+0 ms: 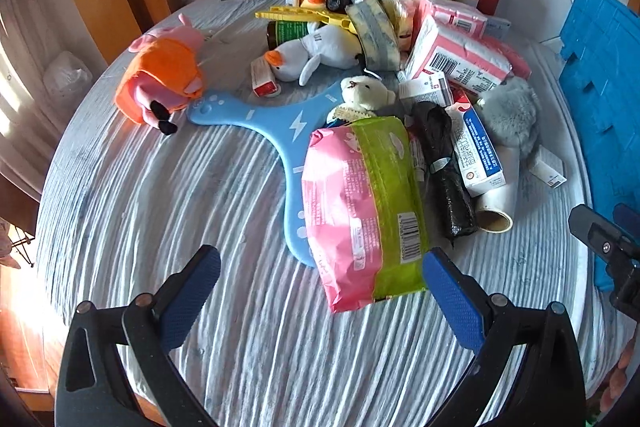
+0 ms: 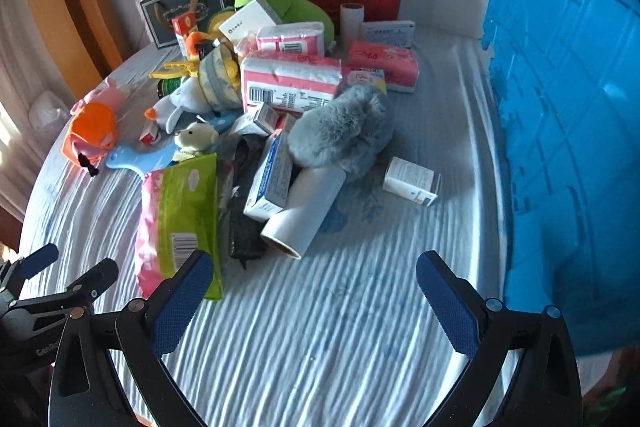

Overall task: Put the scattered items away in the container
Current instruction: 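Grasp the pink-and-green wipe pack with the left tool while the right tool grasps the white roll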

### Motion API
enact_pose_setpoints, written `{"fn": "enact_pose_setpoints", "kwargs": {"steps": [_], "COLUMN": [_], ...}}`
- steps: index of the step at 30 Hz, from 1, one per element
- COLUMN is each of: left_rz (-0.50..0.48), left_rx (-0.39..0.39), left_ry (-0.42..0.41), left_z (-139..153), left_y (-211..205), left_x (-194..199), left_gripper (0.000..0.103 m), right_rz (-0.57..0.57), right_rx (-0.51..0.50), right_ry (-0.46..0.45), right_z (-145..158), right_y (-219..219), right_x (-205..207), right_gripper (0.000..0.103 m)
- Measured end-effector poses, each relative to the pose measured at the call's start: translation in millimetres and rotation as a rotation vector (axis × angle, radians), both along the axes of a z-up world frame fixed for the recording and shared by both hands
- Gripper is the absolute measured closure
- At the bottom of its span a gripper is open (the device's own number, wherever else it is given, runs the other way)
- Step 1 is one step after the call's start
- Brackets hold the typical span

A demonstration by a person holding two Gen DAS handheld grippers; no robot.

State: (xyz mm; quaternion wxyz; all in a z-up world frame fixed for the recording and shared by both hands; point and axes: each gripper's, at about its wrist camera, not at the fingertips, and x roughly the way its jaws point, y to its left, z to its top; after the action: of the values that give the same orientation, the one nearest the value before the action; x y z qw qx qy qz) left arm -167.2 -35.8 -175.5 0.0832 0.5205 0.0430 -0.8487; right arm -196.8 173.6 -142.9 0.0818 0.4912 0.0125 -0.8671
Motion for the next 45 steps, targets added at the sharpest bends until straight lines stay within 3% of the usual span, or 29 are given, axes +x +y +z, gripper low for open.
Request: {"fn": "enact_pose_setpoints", "kwargs": {"steps": [1, 5, 7, 13, 22, 29, 35, 41, 45], "left_rz": [0.001, 0.006, 0.003, -0.031, -0.071, -0.085, -0.082, -0.103, -0.154], "left_rx": [-0.005, -0.020, -0.010, 0.016, 0.010, -0.011, 0.018, 0.032, 0.020], "left_ry": [-0.016, -0.081, -0.117, -0.179, -0.185, -0.184, -0.162, -0.063, 0.042], "left_z": [-5.9, -31.3, -42.5, -69.0, -76.8, -69.7, -53.0, -10.7, 37.6], "left_y": [2.9, 10.1, 12.0, 18.7, 15.4, 14.1, 4.3, 4.9, 18.5], "left_x": [-9.1, -36.7, -46.5, -65.7, -81.8, -82.7, -68.8, -52.8, -54.9], "left_gripper": [0.000, 0.000, 0.001, 0.004, 0.017, 0.036, 0.043, 0.044, 0.044], "right_rz": [0.005, 0.014, 0.010, 0.005, -0.004, -0.031, -0.001, 0.024, 0.030], "right_rx": [-0.005, -0.023, -0.039, -0.090, -0.134, -0.140, -0.066, -0.055, -0.061], "right_ry": [-0.016, -0.096, -0.145, -0.223, -0.279, -0.314, -0.331, -0.272, -0.155], "right_z": [-5.7, -29.8, -42.7, -66.7, -87.8, -103.4, -112.8, -83.3, -32.6], "right_y": [1.9, 8.4, 11.7, 12.1, -8.6, -8.1, -13.0, -13.0, -13.0], "right_x": [-9.4, -43.2, -56.9, -82.8, -107.1, -124.5, -109.1, -73.5, -58.4], "right_gripper": [0.002, 0.043, 0.050, 0.050, 0.051, 0.052, 0.058, 0.058, 0.058]}}
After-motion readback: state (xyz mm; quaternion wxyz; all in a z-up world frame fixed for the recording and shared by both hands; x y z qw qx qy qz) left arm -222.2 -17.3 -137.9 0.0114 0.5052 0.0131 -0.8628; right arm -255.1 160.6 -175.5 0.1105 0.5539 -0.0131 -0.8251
